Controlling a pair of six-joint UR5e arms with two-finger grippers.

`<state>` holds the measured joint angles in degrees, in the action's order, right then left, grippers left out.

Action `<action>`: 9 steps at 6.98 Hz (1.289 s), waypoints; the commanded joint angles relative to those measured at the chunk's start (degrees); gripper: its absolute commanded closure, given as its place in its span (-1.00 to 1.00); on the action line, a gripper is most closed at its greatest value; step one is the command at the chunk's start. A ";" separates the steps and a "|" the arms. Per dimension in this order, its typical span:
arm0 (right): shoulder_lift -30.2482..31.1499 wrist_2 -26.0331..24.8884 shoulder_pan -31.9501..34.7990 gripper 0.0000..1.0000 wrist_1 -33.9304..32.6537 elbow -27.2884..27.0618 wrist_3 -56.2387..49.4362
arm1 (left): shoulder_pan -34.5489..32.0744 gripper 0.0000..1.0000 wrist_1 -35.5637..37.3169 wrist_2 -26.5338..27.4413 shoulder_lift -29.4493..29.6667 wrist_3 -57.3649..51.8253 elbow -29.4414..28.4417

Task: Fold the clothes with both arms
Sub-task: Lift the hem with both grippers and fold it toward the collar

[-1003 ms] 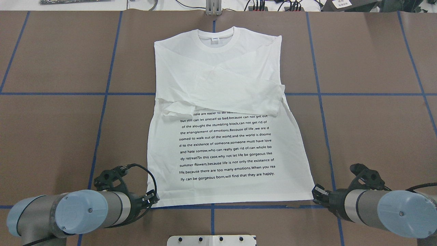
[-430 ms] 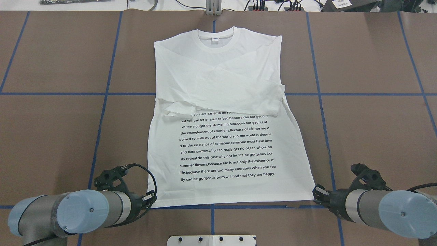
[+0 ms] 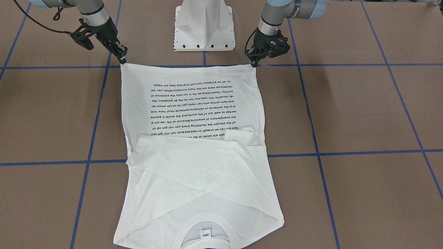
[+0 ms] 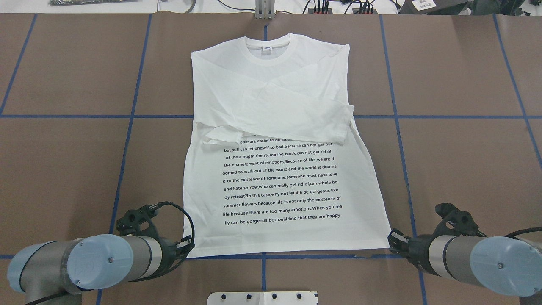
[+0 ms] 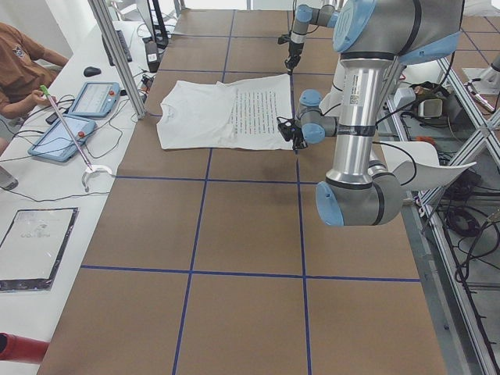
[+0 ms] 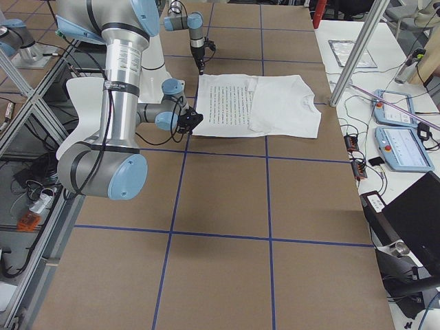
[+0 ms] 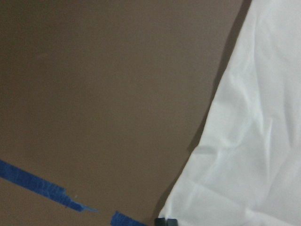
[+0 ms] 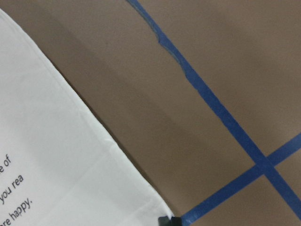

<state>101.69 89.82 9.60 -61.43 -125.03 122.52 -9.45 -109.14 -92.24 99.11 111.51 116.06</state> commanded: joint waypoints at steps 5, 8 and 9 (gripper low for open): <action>0.09 0.09 -6.34 1.00 0.00 -6.18 4.13 | 4.33 1.00 5.25 0.13 -7.24 4.75 13.73; 3.78 0.09 -5.49 1.00 0.00 -10.40 4.13 | 4.44 1.00 5.25 -0.04 -6.31 6.00 17.61; 3.26 0.52 0.10 1.00 0.00 -10.67 3.35 | 1.91 1.00 5.25 -0.21 -4.64 2.95 17.19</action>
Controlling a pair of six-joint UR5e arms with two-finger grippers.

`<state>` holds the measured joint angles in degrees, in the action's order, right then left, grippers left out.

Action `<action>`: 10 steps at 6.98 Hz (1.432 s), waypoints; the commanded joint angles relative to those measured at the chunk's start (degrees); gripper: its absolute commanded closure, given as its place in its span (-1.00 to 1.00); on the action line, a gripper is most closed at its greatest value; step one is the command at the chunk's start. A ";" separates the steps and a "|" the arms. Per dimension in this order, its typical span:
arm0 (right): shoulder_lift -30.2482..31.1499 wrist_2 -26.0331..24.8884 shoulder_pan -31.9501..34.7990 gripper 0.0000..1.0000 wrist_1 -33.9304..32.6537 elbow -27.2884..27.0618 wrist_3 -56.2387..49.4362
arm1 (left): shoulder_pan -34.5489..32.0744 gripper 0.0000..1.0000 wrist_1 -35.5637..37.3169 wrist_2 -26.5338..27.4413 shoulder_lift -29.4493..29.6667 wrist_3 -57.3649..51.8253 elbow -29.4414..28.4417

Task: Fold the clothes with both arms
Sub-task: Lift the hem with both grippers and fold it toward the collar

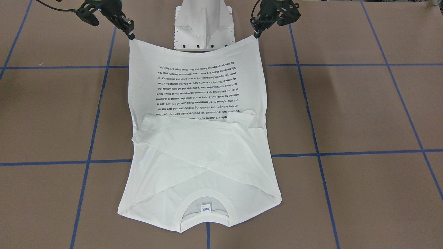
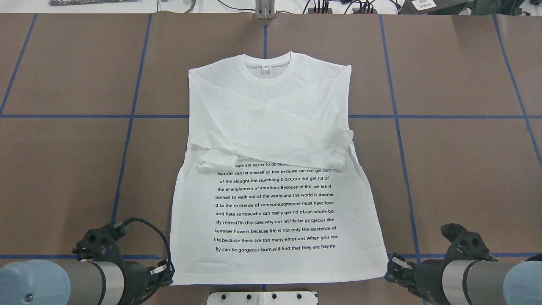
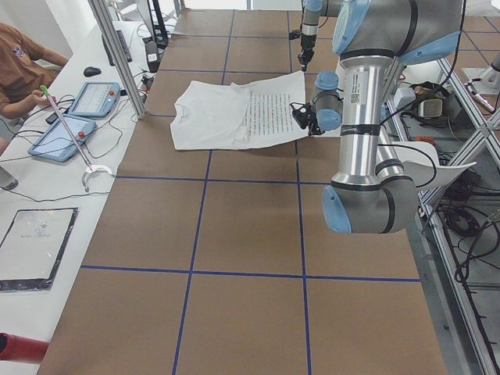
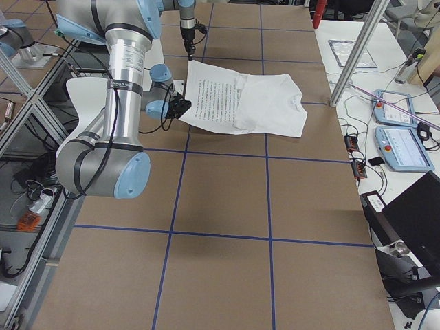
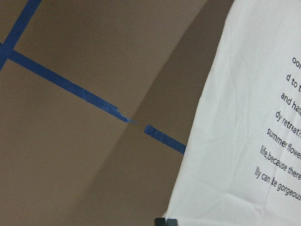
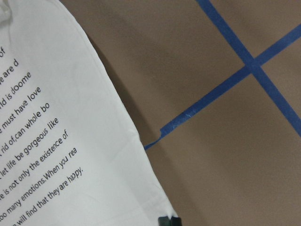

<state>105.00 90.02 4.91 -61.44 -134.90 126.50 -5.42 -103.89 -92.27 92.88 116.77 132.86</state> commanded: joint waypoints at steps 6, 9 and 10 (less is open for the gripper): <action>-26.21 10.87 30.30 1.00 -20.26 14.81 -22.03 | -31.64 1.00 -3.22 -7.49 19.69 -26.58 -21.28; -37.37 14.73 39.89 1.00 -20.13 29.38 -27.17 | -37.19 1.00 -14.22 -7.66 24.33 -27.82 -35.61; -41.41 15.62 42.27 1.00 -20.21 34.56 -28.75 | -38.51 1.00 -14.32 -7.58 25.93 -27.82 -38.26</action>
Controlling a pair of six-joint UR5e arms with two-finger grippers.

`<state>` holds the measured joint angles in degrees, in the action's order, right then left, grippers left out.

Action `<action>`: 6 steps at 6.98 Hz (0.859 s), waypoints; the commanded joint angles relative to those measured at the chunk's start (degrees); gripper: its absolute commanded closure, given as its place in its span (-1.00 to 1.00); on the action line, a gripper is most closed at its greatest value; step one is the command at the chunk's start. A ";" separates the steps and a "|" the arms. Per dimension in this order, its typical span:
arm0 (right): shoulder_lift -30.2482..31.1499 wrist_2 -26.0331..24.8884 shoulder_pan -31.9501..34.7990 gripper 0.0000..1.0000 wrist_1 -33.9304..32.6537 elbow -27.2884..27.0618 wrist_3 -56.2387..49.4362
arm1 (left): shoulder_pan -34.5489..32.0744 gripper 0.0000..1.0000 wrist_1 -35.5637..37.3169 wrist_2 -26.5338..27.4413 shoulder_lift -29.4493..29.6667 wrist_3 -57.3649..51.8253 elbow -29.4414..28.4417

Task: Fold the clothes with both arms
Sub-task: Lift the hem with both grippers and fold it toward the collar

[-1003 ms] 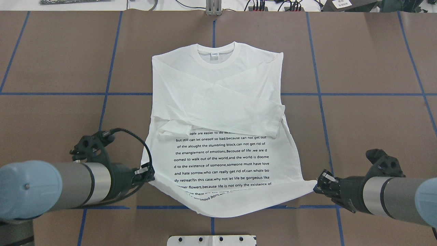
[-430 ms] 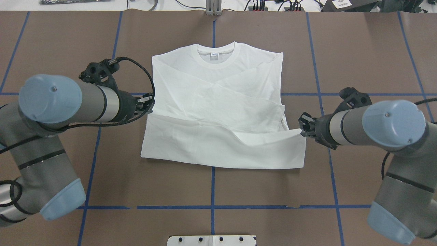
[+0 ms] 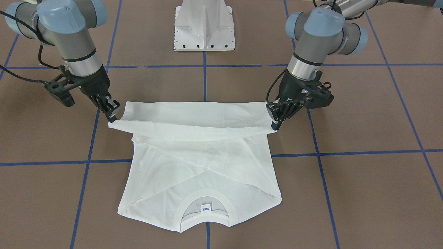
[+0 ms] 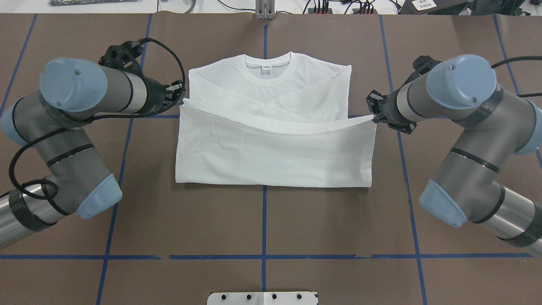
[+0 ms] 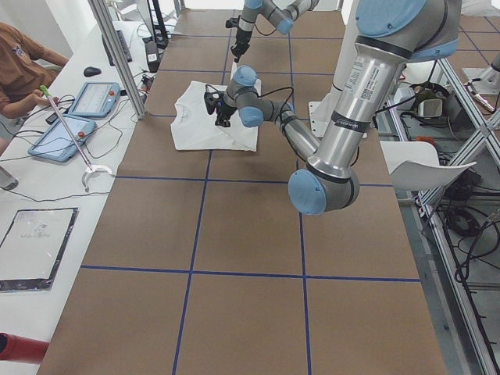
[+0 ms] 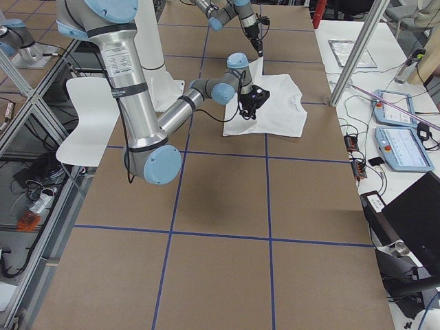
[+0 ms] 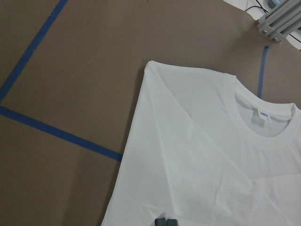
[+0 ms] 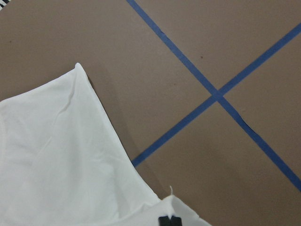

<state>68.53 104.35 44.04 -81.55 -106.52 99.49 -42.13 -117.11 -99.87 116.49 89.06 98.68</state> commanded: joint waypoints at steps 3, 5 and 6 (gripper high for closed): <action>-16.02 1.38 6.67 1.00 2.60 25.33 -7.47 | -3.48 1.00 -11.70 0.37 6.90 -0.37 -18.90; -18.69 1.38 7.02 1.00 7.35 32.92 -7.65 | -3.93 1.00 -17.68 0.81 10.32 -0.64 -28.14; -19.39 1.30 6.68 1.00 7.72 35.21 -7.65 | -3.93 1.00 -19.54 0.81 11.12 -0.64 -30.10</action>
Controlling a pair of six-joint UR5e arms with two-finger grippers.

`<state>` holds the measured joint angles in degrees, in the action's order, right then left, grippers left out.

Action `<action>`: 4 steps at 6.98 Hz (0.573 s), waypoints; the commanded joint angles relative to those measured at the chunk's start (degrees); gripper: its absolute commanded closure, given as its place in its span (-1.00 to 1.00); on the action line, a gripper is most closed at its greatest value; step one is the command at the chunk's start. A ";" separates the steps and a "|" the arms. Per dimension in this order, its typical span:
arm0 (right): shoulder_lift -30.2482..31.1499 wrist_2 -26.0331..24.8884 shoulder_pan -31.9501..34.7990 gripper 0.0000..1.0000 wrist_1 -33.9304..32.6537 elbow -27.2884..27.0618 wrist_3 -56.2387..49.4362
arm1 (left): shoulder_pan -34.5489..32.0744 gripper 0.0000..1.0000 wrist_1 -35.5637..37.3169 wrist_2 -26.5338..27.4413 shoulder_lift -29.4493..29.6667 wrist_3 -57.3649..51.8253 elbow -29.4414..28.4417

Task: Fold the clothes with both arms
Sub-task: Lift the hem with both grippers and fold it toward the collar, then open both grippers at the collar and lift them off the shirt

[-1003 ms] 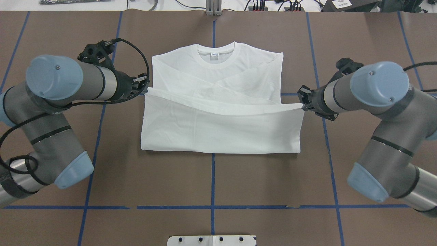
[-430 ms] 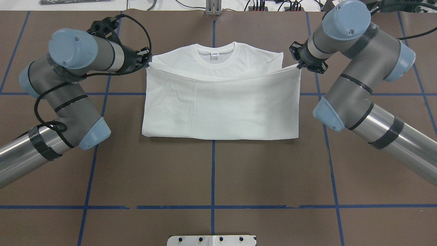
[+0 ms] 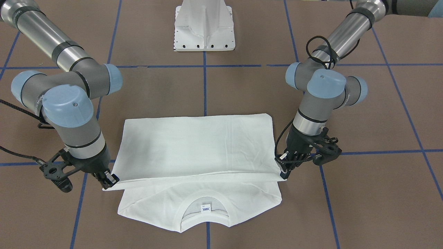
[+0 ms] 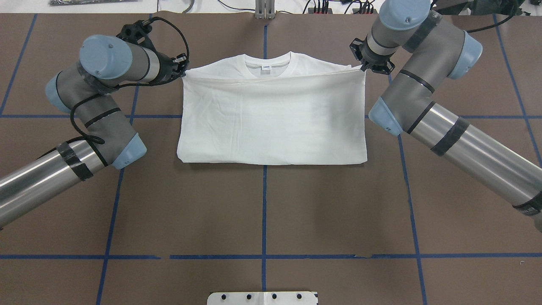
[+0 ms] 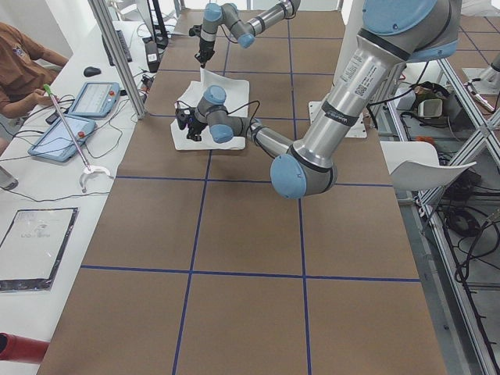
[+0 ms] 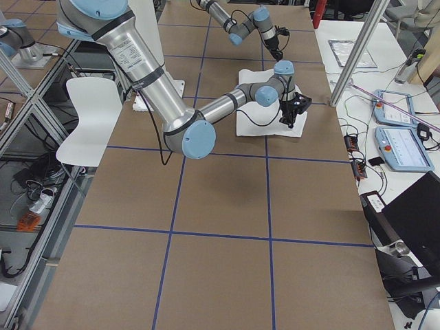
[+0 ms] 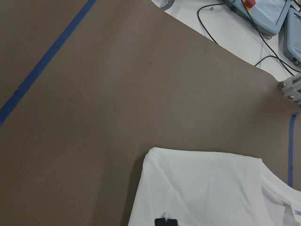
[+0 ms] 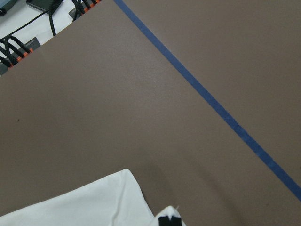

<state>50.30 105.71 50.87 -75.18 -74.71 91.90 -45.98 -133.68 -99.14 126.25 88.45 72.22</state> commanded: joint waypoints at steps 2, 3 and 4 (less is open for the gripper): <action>-2.04 -0.07 -0.24 1.00 1.44 5.53 -0.06 | 0.02 1.00 -3.95 1.40 4.78 -0.03 -8.82; -3.52 -0.16 -0.33 1.00 1.62 8.59 -0.15 | 0.02 1.00 -6.48 2.71 4.97 -0.90 -11.46; -3.80 -0.33 -0.59 1.00 3.79 9.49 -0.15 | 0.02 1.00 -7.11 2.81 4.98 -1.26 -11.92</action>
<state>47.28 105.55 50.52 -73.17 -67.16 91.79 -45.98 -139.39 -96.95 130.90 87.74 61.93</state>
